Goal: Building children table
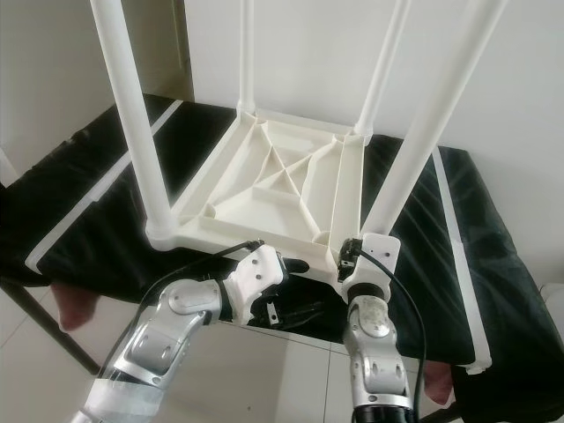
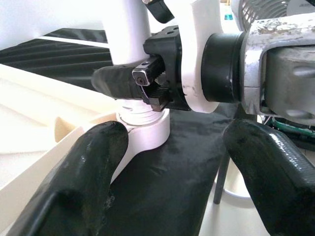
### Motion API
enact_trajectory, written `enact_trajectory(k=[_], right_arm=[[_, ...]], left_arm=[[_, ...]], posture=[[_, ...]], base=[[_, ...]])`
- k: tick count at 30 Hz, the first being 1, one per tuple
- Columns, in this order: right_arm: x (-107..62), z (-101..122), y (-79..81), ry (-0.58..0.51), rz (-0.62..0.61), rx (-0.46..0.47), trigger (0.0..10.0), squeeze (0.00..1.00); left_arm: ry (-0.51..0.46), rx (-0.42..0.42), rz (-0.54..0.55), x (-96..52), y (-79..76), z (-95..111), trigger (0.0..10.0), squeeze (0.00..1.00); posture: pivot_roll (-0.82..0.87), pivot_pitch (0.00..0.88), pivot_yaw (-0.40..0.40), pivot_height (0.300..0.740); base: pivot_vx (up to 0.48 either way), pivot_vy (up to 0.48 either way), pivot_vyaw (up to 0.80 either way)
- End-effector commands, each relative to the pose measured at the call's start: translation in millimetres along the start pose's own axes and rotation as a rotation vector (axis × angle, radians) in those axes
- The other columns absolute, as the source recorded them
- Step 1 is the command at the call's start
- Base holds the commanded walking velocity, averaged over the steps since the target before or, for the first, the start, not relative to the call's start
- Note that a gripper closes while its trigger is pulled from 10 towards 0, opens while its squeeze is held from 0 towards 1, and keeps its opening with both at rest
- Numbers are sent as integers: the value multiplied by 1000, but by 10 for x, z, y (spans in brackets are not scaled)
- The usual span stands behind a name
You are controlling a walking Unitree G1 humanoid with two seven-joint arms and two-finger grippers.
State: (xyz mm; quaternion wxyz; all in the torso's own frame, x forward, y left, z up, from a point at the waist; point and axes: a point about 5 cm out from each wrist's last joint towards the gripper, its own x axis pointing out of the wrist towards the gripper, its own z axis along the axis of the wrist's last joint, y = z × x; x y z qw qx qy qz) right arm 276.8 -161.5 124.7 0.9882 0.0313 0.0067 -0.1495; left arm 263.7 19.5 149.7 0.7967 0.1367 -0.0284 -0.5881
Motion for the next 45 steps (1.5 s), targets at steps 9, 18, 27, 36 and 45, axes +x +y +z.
enact_trajectory(k=[9, 18, 27, 36, 45], right_arm=[[-14, -89, -156, 54, -136, -13, 10000, 0], [12, -27, -203, 27, -141, 5, 10000, 1000], [102, 7, -275, 10, -3, 3, 10000, 953], [156, -92, -375, 36, 236, -78, 10000, 0], [204, -32, -392, 17, 472, -178, 10000, 0]], left_arm=[[-2, -11, 114, 20, 52, -10, 10000, 0], [3, -12, 120, 1, 70, -20, 10000, 0], [2, -11, 118, 11, 69, -22, 10000, 0], [0, -5, 113, 22, 72, -15, 10000, 0], [1, -1, 108, 20, 60, -15, 10000, 0]], posture=[[9, 8, -66, 740], [7, 9, -73, 740], [4, 4, -70, 740], [4, 0, -67, 740], [5, 0, -65, 740]], base=[[0, 0, 0], [0, 0, 0], [0, 0, 0], [0, 0, 0], [0, 0, 0]])
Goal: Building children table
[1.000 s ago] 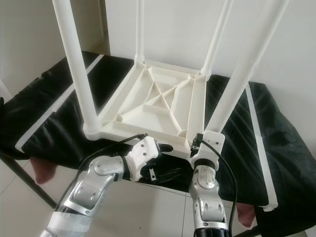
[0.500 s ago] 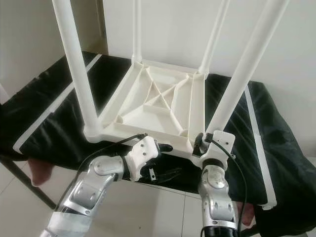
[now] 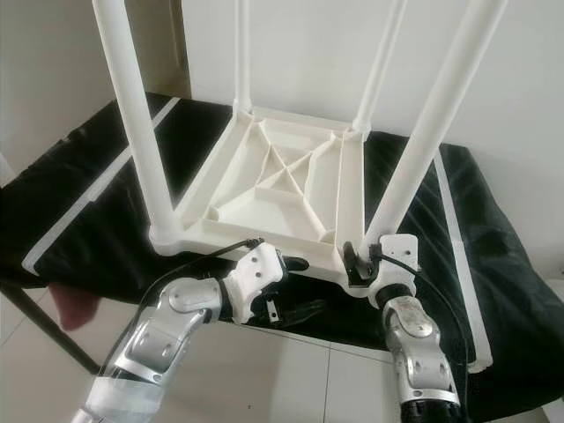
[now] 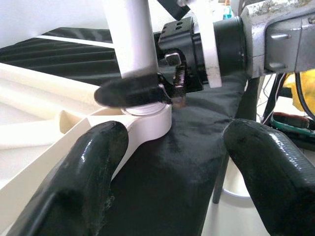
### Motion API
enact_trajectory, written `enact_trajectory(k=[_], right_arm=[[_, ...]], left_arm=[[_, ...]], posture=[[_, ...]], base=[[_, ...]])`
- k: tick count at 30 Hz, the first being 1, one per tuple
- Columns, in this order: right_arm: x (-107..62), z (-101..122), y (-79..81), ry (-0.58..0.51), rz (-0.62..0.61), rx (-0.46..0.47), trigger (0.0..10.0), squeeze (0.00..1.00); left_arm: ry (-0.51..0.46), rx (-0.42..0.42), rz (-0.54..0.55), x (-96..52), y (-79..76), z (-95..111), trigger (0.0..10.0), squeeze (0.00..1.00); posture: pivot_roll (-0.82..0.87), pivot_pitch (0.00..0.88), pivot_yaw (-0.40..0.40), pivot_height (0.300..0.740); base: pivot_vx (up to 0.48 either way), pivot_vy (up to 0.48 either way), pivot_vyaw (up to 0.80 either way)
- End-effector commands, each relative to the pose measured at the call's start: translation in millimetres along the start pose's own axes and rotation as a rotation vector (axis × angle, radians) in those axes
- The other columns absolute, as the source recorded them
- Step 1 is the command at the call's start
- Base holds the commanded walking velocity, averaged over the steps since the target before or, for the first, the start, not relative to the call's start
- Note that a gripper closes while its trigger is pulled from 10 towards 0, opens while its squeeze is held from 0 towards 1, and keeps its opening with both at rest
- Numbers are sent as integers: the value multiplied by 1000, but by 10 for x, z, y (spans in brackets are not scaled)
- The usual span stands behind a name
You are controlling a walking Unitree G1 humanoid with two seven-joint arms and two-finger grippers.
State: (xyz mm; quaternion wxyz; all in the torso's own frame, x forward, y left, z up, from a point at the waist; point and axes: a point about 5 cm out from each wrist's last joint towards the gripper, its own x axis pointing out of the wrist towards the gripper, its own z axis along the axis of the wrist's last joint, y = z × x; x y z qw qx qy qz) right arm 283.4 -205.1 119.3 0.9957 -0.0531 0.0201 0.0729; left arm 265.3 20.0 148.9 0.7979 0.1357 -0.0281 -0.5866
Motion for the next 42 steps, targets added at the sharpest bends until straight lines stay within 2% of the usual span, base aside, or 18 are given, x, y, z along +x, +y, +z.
enact_trajectory(k=[1, 5, 6, 7, 8, 9, 10, 22, 23, 28, 32, 39, 42], right_arm=[[13, -4, -2, 3, 61, -15, 10000, 0], [17, -12, -15, 10, 96, -27, 10000, 0], [12, -33, -19, 22, 133, -55, 10000, 0], [13, -52, -27, 31, 162, -70, 5686, 0], [13, -65, -32, 38, 181, -78, 5686, 0], [12, -75, -37, 42, 190, -86, 2078, 0], [13, -78, -41, 42, 191, -85, 0, 0], [4, -98, -80, 40, 216, -91, 0, 0], [-1, -100, -102, 46, 201, -76, 10000, 0], [-12, -81, -142, 49, 147, -39, 10000, 0], [-22, -58, -99, 31, 108, -15, 10000, 0], [-52, -104, -4, 33, -76, 76, 10000, 0], [-92, -147, 40, 59, -233, 123, 10000, 0]], left_arm=[[0, 2, 103, 21, 45, -1, 10000, 0], [0, 2, 102, 26, 47, 1, 10000, 0], [-2, 4, 99, 27, 41, 3, 10000, 0], [-3, 4, 98, 30, 41, 4, 10000, 0], [-4, 3, 97, 31, 41, 5, 10000, 0], [-4, 5, 96, 32, 42, 5, 10000, 0], [-4, 4, 97, 32, 45, 4, 10000, 0], [-5, 8, 92, 43, 46, 14, 10000, 0], [-6, 9, 91, 46, 46, 19, 10000, 0], [-9, 9, 83, 57, 40, 30, 10000, 0], [-9, 8, 81, 60, 39, 27, 10000, 0], [-13, 12, 72, 66, 30, 47, 10000, 0], [-9, 17, 73, 55, 55, 42, 10000, 0]], posture=[[5, 0, -65, 740], [4, 0, -65, 740], [4, 0, -65, 740], [5, 0, -65, 740], [5, 0, -65, 740], [6, 0, -65, 740], [6, 0, -65, 740], [3, 0, -63, 740], [-1, 0, -60, 740], [-5, 0, -59, 740], [-6, 0, -57, 740], [-9, 0, -49, 740], [-10, 0, -50, 740]], base=[[0, 0, 0], [0, 0, 0], [0, 0, 0], [0, 0, 0], [0, 0, 0], [0, 0, 0], [0, 0, 0], [0, 0, 0], [0, 0, 0], [0, 0, 0], [0, 0, 0], [0, 0, 0], [0, 0, 0]])
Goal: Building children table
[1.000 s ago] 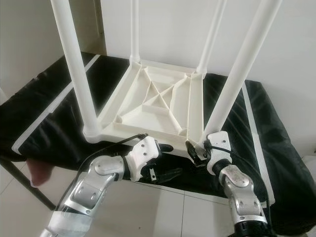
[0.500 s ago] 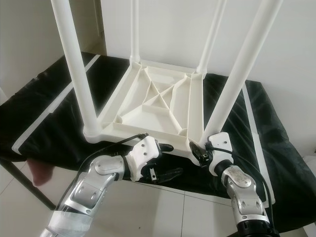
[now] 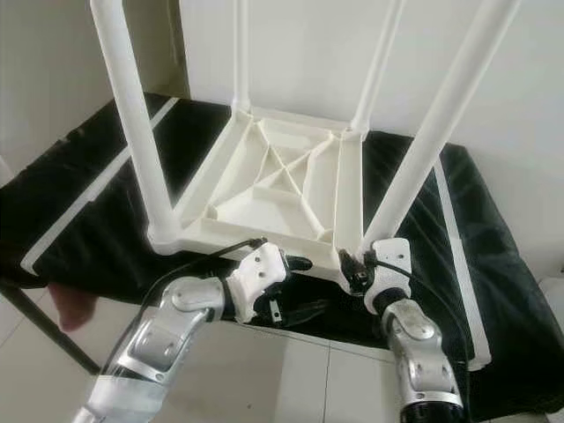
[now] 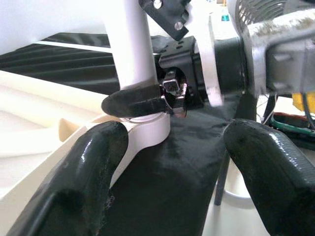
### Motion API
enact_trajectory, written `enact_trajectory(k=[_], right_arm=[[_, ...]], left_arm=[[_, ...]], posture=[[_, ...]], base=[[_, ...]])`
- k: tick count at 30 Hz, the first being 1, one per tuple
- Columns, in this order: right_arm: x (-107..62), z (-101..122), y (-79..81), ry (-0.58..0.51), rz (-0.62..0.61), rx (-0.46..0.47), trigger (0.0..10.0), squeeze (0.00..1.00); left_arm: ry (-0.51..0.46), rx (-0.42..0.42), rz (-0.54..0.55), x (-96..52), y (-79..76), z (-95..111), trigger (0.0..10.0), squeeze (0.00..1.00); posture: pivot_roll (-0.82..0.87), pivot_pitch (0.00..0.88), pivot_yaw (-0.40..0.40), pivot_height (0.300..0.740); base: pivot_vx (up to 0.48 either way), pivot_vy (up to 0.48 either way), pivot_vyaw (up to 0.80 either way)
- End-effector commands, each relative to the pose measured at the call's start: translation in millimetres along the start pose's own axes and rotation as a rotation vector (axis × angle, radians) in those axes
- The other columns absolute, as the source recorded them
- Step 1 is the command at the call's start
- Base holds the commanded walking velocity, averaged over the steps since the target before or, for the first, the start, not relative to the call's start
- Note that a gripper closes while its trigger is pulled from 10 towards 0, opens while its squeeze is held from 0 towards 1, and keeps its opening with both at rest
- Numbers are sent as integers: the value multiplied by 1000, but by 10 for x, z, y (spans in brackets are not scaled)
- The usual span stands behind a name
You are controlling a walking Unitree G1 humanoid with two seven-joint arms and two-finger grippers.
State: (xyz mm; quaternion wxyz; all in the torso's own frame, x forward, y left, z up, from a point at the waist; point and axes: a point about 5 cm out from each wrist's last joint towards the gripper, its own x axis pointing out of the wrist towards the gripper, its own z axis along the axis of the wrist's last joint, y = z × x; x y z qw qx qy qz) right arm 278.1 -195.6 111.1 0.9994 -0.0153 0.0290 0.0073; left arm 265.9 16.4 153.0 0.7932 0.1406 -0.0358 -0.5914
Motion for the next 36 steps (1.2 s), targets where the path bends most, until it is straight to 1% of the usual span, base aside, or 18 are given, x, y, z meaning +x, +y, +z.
enact_trajectory(k=[1, 2, 3, 4, 5, 7, 8, 10, 11, 12, 15, 22, 23, 24, 25, 26, 29, 36], right_arm=[[-62, -75, -66, 42, -137, 49, 10000, 0], [-62, -75, -66, 42, -137, 49, 10000, 0], [-103, -137, 28, 70, -199, 75, 10000, 0], [-103, -137, 28, 70, -199, 75, 10000, 0], [-115, -149, 62, 75, -215, 89, 10000, 0], [-152, -169, 128, 86, -331, 113, 10000, 0], [-152, -169, 128, 86, -331, 113, 10000, 0], [-175, -164, 173, 91, -414, 125, 10000, 0], [-175, -164, 173, 91, -414, 125, 10000, 0], [-176, -156, 208, 91, -432, 135, 10000, 0], [-155, -102, 278, 68, -383, 138, 10000, 0], [-175, -90, 270, 69, -378, 123, 10000, 0], [-173, -79, 266, 62, -373, 121, 10000, 404], [-166, -65, 268, 52, -357, 124, 10000, 565], [-160, -55, 270, 45, -345, 126, 10000, 565], [-153, -40, 260, 38, -334, 127, 10000, 1000], [-148, -19, 228, 30, -330, 121, 10000, 1000], [-155, 15, 149, 6, -232, 107, 10000, 1000]], left_arm=[[0, 0, 85, 17, 55, -4, 10000, 0], [0, 0, 85, 17, 55, -4, 10000, 0], [2, 0, 87, 15, 59, -8, 10000, 0], [2, 0, 87, 15, 59, -8, 10000, 0], [2, 0, 88, 15, 58, -9, 10000, 0], [-1, -3, 86, 34, 45, -2, 10000, 0], [-1, -3, 86, 34, 45, -2, 10000, 0], [-5, -4, 85, 47, 40, 7, 10000, 0], [-5, -4, 85, 47, 40, 7, 10000, 0], [-6, -5, 85, 53, 41, 11, 10000, 0], [-7, -8, 87, 44, 49, 8, 10000, 0], [1, -6, 91, 24, 62, -15, 10000, 0], [0, -7, 95, 30, 63, -11, 10000, 0], [0, -7, 97, 34, 59, -11, 10000, 0], [0, -7, 98, 37, 55, -11, 10000, 0], [2, -7, 101, 29, 51, -21, 10000, 0], [8, -9, 106, 11, 53, -35, 10000, 0], [15, -12, 120, -14, 68, -50, 10000, 0]], posture=[[-12, 0, -48, 740], [-12, 0, -48, 740], [-13, 0, -53, 740], [-13, 0, -53, 740], [-13, 0, -53, 740], [-15, 0, -53, 740], [-15, 0, -53, 740], [-12, 0, -53, 740], [-12, 0, -53, 740], [-11, 0, -52, 740], [-15, 0, -48, 740], [-12, 0, -49, 740], [-9, 0, -52, 740], [-7, 0, -53, 740], [-7, 0, -53, 740], [-2, 0, -59, 740], [2, 0, -63, 740], [9, 0, -64, 740]], base=[[0, 0, 0], [0, 0, 0], [0, 0, 0], [0, 0, 0], [0, 0, 0], [0, 0, 0], [0, 0, 0], [0, 0, 0], [0, 0, 0], [0, 0, 0], [0, 0, 0], [0, 0, 0], [0, 0, 0], [0, 0, 0], [0, 0, 0], [0, 0, 0], [0, 0, 0], [0, 0, 0]])
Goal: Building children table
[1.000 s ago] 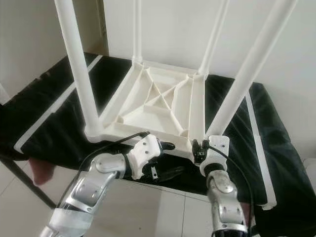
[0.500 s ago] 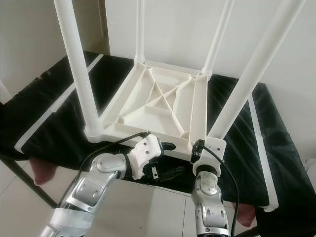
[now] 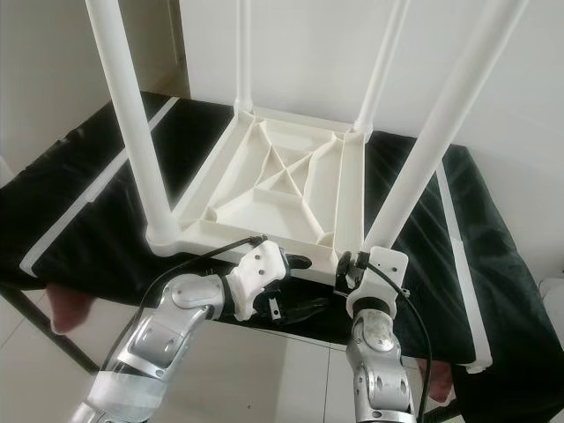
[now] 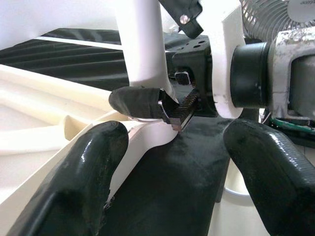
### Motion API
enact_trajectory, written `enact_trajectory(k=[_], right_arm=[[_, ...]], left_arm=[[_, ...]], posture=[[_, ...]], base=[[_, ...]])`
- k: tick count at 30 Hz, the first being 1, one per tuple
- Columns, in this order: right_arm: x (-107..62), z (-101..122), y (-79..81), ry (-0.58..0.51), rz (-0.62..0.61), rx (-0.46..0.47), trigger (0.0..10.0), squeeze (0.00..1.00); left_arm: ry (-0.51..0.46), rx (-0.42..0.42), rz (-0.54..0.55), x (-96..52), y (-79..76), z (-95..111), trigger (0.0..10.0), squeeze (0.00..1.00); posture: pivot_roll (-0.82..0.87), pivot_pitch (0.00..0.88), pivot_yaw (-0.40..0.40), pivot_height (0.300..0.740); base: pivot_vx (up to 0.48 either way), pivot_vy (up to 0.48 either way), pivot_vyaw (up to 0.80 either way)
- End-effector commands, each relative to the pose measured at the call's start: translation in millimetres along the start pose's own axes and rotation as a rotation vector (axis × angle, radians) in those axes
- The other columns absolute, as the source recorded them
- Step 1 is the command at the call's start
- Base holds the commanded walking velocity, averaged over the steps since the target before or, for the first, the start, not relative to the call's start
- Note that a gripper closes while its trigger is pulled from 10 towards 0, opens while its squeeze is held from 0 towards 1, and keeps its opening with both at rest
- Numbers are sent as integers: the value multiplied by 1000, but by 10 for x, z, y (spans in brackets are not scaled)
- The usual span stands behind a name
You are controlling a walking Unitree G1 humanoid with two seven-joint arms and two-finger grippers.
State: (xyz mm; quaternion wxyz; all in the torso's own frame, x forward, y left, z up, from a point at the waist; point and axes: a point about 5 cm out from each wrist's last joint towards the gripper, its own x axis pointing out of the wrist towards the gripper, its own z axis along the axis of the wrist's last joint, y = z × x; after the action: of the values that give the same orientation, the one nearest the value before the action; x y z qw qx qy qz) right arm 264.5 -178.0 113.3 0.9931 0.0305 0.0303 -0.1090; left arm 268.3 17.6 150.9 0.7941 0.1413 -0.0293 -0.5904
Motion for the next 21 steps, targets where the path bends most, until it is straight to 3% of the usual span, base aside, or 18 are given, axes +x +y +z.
enact_trajectory(k=[1, 4, 5, 6, 8, 10, 21], right_arm=[[-5, -2, -64, 4, 25, 4, 10000, 1000], [10, -1, -97, 9, 80, 2, 10000, 1000], [16, 0, -104, 11, 104, 3, 10000, 933], [30, 14, -114, 2, 149, -11, 10000, 0], [39, 24, -122, -5, 180, -21, 10000, 0], [78, 66, -158, -49, 272, -112, 10000, 0], [208, 126, -260, -43, 468, -224, 10000, 0]], left_arm=[[4, -6, 118, -9, 48, -24, 10000, 0], [5, -4, 116, -7, 49, -26, 10000, 0], [6, -2, 116, -7, 49, -27, 10000, 0], [7, -2, 115, -7, 53, -30, 10000, 0], [8, -2, 115, -6, 55, -32, 10000, 0], [7, -2, 112, 1, 55, -34, 10000, 0], [17, 28, 52, 9, -36, -37, 10000, 0]], posture=[[8, 0, -63, 740], [5, 0, -60, 740], [4, 0, -60, 740], [4, 0, -61, 740], [4, 0, -61, 740], [0, 0, -59, 740], [13, 0, -65, 740]], base=[[0, 0, 0], [0, 0, 0], [0, 0, 0], [0, 0, 0], [0, 0, 0], [0, 0, 0], [0, 0, 0]])
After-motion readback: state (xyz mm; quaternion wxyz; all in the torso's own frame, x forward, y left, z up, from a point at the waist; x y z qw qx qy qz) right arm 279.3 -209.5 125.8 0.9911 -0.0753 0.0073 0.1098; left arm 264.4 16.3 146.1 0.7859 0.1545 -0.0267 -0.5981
